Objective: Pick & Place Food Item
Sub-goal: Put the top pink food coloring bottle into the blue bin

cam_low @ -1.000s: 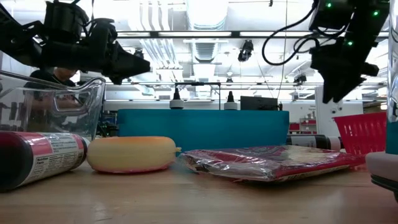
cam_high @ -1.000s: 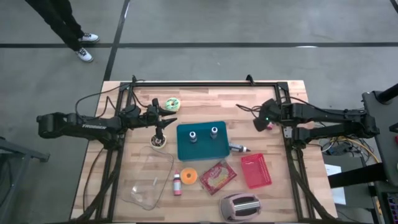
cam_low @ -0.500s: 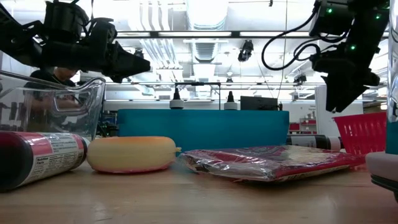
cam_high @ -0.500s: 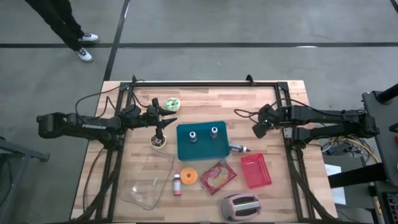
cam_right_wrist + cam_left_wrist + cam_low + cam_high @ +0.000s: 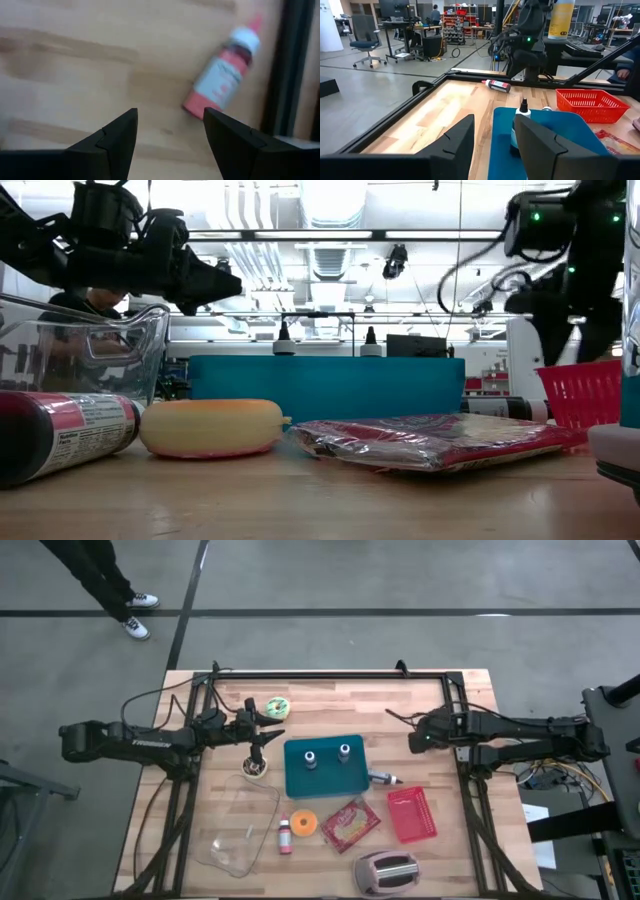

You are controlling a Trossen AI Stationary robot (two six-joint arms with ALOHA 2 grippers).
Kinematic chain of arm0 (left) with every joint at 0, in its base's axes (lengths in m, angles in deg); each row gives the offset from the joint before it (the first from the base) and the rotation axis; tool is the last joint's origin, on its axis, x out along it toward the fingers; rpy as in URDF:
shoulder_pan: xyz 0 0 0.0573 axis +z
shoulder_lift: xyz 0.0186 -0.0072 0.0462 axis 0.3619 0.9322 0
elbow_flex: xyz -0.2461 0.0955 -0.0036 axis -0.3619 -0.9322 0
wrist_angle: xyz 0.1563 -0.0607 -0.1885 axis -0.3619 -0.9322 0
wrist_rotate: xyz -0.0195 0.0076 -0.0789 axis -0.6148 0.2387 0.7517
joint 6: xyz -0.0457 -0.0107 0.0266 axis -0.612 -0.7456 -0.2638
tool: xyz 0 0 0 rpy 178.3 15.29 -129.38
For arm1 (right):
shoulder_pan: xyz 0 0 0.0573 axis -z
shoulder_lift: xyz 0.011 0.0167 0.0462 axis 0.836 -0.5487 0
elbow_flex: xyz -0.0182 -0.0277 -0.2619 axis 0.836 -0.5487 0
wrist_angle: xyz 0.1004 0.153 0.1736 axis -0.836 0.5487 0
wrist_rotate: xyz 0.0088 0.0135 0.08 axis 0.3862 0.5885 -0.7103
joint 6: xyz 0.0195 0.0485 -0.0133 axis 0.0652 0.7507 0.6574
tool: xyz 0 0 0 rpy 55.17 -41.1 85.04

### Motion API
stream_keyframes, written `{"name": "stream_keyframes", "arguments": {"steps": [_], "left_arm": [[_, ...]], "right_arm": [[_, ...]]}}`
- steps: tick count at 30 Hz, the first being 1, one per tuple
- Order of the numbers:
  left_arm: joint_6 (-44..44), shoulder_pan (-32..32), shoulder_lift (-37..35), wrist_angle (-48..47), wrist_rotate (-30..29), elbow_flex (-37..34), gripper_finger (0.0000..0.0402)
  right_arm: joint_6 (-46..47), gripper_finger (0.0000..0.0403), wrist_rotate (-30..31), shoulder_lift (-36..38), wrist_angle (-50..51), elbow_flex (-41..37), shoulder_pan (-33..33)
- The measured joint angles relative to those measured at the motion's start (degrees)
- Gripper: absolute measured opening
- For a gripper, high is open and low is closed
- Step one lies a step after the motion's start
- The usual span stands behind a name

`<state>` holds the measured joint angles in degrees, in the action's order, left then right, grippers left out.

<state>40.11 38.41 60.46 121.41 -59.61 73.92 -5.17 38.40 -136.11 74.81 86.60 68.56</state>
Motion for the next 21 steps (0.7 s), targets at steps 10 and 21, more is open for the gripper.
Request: {"name": "stream_keyframes", "arguments": {"steps": [10,21], "left_arm": [[-0.27,0.02,-0.01,1.10,0.22,0.09,0.0145],[-1.74,0.00,-0.02,0.51,3.50,-0.07,0.0145]], "right_arm": [[5.00,0.0221,-5.99,-8.34,0.75,1.87,3.10],[-4.63,0.0221,-7.09,-16.80,0.44,1.85,13.68]]}}
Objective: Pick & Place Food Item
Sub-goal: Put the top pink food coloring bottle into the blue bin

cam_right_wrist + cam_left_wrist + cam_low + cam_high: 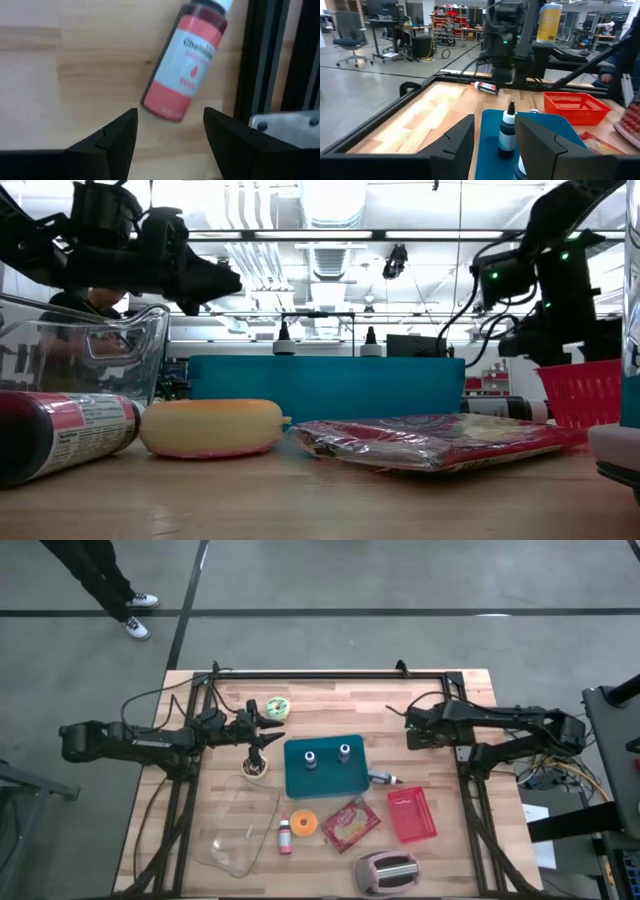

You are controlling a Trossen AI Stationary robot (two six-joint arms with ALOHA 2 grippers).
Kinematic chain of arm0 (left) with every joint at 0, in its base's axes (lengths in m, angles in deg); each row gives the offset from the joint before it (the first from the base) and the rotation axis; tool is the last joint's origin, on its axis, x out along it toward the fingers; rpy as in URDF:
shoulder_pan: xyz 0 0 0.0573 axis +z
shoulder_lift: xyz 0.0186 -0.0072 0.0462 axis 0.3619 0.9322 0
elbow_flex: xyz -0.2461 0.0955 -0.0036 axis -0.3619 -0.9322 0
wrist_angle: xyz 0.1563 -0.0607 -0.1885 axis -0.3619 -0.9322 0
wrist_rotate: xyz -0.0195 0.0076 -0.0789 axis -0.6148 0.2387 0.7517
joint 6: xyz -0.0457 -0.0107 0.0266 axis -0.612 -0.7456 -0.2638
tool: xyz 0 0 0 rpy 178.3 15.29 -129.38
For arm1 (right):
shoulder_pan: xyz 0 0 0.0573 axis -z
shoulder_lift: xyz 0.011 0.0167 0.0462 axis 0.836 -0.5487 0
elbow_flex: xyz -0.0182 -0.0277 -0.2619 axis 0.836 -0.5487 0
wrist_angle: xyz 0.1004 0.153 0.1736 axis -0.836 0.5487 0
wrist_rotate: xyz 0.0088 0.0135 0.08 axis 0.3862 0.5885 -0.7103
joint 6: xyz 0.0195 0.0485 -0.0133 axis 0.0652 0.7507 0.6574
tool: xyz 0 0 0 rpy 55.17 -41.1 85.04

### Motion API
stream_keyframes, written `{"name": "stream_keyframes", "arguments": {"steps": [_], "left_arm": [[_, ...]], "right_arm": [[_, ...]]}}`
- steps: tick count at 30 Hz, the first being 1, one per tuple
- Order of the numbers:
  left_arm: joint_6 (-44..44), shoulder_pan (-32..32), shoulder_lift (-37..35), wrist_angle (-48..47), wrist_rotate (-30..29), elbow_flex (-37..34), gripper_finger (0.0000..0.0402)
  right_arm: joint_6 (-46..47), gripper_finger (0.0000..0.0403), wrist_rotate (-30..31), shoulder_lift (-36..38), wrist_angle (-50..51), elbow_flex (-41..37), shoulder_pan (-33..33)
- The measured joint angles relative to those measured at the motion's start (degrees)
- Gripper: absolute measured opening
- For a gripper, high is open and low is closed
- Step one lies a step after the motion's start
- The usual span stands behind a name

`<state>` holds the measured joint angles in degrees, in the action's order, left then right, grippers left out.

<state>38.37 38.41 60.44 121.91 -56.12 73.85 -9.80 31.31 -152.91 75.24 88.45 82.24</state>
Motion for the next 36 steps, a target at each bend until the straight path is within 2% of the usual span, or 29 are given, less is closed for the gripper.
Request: {"name": "stream_keyframes", "arguments": {"steps": [18,25,36], "left_arm": [[-0.22,-0.07,0.00,-0.35,0.67,-0.04,0.0145],[-0.04,-0.07,0.00,-0.35,0.84,-0.04,0.0145],[-0.04,-0.07,0.00,-0.42,1.75,-0.04,0.0145]], "right_arm": [[-11.22,0.0221,0.08,-1.60,-8.56,-0.02,13.56],[-14.99,0.0221,1.88,-4.34,-9.37,-0.02,16.89],[-20.07,0.0221,2.18,-9.26,-16.57,-0.02,21.08]]}}
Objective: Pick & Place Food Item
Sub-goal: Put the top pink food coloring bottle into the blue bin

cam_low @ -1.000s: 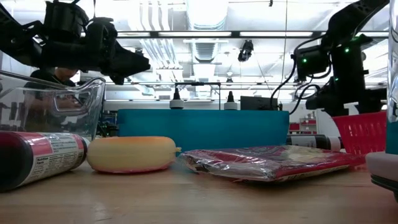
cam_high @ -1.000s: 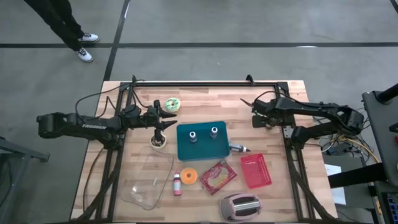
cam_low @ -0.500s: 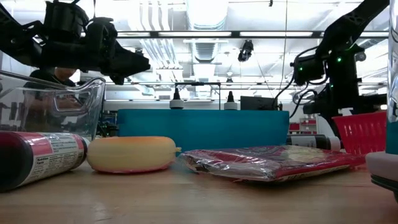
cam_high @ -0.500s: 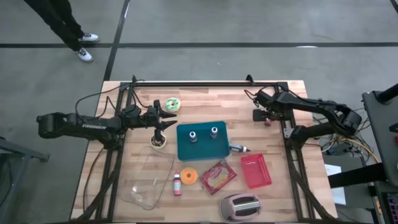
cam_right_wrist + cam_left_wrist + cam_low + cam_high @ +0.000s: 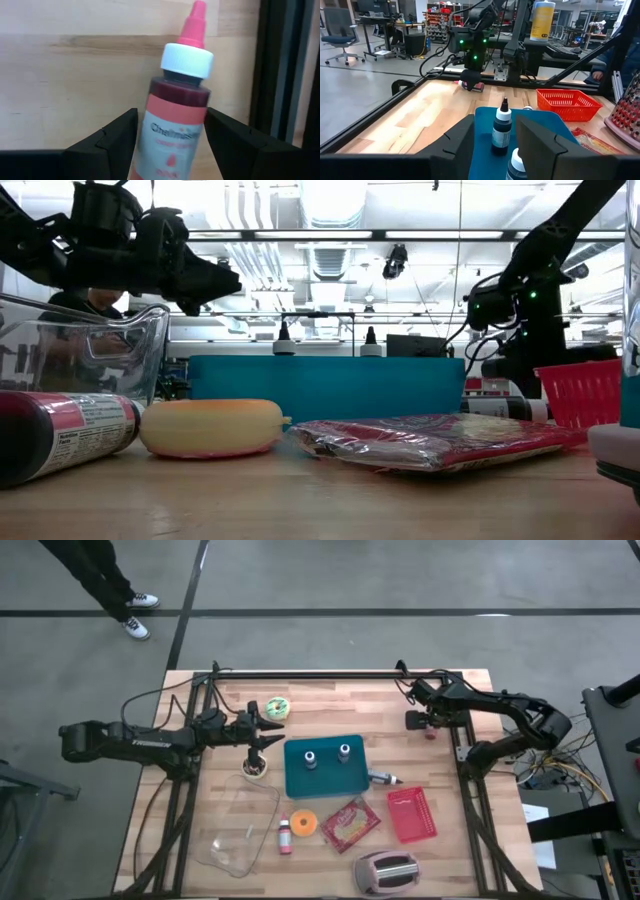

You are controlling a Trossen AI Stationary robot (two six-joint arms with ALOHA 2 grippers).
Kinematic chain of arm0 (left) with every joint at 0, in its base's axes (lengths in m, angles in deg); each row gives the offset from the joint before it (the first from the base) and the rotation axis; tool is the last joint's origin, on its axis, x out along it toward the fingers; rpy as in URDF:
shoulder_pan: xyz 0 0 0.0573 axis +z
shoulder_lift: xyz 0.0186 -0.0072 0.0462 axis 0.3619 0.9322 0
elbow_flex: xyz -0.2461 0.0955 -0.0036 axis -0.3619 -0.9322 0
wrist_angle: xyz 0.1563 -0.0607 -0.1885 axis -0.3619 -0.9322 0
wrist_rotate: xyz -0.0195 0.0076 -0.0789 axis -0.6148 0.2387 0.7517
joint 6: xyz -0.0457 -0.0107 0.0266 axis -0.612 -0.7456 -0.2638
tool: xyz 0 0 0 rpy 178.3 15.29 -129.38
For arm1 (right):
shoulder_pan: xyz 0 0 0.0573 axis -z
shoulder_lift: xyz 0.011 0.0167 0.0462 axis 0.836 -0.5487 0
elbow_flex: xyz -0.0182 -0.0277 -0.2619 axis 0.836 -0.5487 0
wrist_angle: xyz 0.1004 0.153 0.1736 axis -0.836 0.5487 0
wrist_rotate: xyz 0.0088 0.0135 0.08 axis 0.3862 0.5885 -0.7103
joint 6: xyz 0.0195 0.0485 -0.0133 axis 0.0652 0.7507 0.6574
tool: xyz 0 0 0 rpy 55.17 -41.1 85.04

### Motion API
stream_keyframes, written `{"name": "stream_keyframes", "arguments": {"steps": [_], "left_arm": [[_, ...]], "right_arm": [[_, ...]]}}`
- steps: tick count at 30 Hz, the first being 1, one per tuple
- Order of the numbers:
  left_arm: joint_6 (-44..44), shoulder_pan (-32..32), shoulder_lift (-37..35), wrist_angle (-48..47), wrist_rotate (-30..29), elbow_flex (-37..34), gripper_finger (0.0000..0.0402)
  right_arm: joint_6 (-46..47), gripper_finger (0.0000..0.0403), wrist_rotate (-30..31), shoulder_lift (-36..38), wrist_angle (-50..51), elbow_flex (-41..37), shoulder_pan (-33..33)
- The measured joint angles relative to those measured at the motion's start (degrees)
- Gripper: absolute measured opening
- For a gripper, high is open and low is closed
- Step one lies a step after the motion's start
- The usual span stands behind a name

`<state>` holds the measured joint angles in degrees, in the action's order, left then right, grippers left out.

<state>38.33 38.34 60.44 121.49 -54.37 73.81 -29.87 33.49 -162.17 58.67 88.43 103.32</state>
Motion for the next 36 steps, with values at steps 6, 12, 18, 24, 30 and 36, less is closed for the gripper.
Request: {"name": "stream_keyframes", "arguments": {"steps": [6,12,18,24,30,36], "left_arm": [[0.03,0.00,0.00,-0.37,0.17,0.00,0.0145],[0.20,0.00,-0.01,-0.37,0.17,0.00,0.0145],[-0.04,-0.02,-0.02,-0.56,0.48,0.00,0.0145],[-0.24,-0.04,-0.04,-0.76,0.59,0.00,0.0145],[-0.30,-0.04,-0.04,-0.79,0.59,0.00,0.0145],[-0.42,-0.04,-0.04,-0.79,0.59,0.00,0.0145]], "right_arm": [[-2.14,0.0221,0.47,-1.66,-0.92,0.31,-0.09],[-4.72,0.0213,2.14,-1.32,-2.79,2.24,0.00],[-6.54,0.0194,1.84,-2.46,-2.66,4.82,-0.06],[-9.02,0.0187,-0.76,-3.43,-2.15,5.68,-0.05],[-11.12,0.0187,-0.89,-4.30,-1.88,5.66,-0.05],[-13.46,0.0187,-1.04,-6.59,-2.27,5.61,-0.07]]}}
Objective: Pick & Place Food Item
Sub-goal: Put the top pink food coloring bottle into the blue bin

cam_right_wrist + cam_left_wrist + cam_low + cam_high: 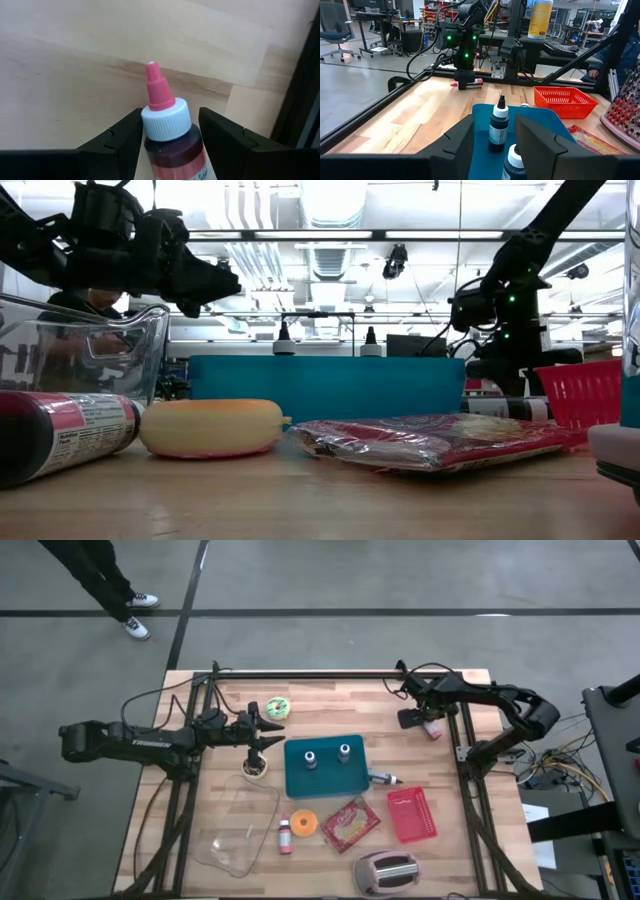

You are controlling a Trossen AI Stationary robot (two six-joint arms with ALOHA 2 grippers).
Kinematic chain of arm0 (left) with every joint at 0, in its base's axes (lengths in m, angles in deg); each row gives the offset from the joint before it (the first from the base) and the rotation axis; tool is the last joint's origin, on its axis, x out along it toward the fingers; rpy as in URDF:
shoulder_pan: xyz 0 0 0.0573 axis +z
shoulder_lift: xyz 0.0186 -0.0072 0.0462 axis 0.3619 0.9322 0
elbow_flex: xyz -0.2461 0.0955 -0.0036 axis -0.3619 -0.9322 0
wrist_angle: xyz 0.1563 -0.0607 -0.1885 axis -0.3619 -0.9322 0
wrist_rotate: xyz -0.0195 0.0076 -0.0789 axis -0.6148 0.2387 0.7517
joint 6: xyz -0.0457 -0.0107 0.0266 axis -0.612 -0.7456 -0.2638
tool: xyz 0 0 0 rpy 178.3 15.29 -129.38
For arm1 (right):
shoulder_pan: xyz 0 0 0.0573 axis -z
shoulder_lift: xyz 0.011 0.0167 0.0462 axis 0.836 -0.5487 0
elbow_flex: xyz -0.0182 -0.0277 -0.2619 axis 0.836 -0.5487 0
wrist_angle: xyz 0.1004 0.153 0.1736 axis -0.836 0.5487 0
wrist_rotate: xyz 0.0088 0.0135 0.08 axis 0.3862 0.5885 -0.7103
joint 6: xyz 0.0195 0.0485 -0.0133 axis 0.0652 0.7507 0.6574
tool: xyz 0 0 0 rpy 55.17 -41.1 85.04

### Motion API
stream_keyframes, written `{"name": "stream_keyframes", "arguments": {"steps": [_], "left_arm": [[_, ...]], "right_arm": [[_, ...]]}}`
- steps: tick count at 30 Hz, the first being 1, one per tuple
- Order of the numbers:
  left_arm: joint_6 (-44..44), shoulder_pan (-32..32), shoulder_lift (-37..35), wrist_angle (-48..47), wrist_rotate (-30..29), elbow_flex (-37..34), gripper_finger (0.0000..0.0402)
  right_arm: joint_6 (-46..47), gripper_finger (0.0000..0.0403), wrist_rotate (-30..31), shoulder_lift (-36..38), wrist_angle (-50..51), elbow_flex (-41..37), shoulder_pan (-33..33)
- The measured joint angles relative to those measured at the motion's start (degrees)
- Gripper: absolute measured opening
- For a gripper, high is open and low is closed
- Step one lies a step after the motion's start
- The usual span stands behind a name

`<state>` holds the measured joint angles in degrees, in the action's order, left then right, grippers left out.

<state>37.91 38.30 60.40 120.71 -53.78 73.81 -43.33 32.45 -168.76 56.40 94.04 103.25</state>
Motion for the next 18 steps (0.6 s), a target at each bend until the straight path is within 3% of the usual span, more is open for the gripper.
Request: {"name": "stream_keyframes", "arguments": {"steps": [8,15,18], "left_arm": [[0.00,0.00,0.00,-0.04,0.00,0.00,0.0145],[0.24,0.00,0.00,-0.09,-0.01,0.00,0.0145],[0.29,0.00,0.00,-0.37,-0.02,0.00,0.0145]], "right_arm": [[-1.46,0.0182,0.46,-1.25,-0.87,0.11,-0.02],[-2.83,0.0133,0.44,-0.75,-1.18,0.00,-0.02],[-3.12,0.0132,0.44,-0.74,-1.34,0.00,-0.04]]}}
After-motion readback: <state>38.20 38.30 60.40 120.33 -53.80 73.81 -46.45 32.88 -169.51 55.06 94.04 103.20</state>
